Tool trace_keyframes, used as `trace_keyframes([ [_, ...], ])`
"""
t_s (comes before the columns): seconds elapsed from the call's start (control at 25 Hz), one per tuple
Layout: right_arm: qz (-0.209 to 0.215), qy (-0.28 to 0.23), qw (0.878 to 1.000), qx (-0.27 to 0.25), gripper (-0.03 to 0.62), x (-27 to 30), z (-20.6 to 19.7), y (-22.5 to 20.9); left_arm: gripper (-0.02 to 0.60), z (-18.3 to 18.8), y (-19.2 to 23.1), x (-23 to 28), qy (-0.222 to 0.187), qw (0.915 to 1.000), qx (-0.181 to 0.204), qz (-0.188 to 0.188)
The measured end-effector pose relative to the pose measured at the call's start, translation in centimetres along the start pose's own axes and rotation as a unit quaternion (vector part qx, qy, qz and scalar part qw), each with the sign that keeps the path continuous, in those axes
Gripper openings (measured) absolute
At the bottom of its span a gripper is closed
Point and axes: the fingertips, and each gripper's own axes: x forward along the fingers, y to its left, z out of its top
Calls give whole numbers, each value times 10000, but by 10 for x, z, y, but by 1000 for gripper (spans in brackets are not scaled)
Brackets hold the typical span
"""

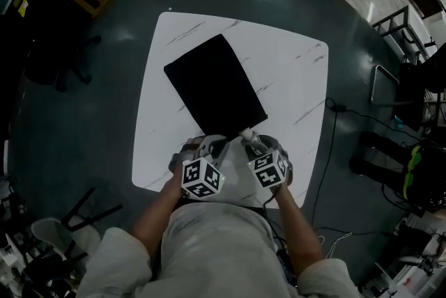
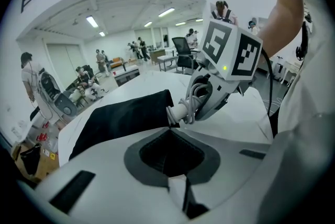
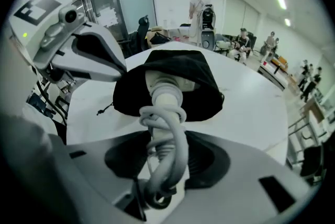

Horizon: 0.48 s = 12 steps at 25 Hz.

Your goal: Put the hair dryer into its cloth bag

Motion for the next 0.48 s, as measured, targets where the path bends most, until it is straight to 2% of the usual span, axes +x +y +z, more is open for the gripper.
trace_keyframes([
  [0.48, -65, -726, 9972, 160, 206, 2, 45, -2, 11, 8, 7, -5, -105, 9999, 51, 83],
])
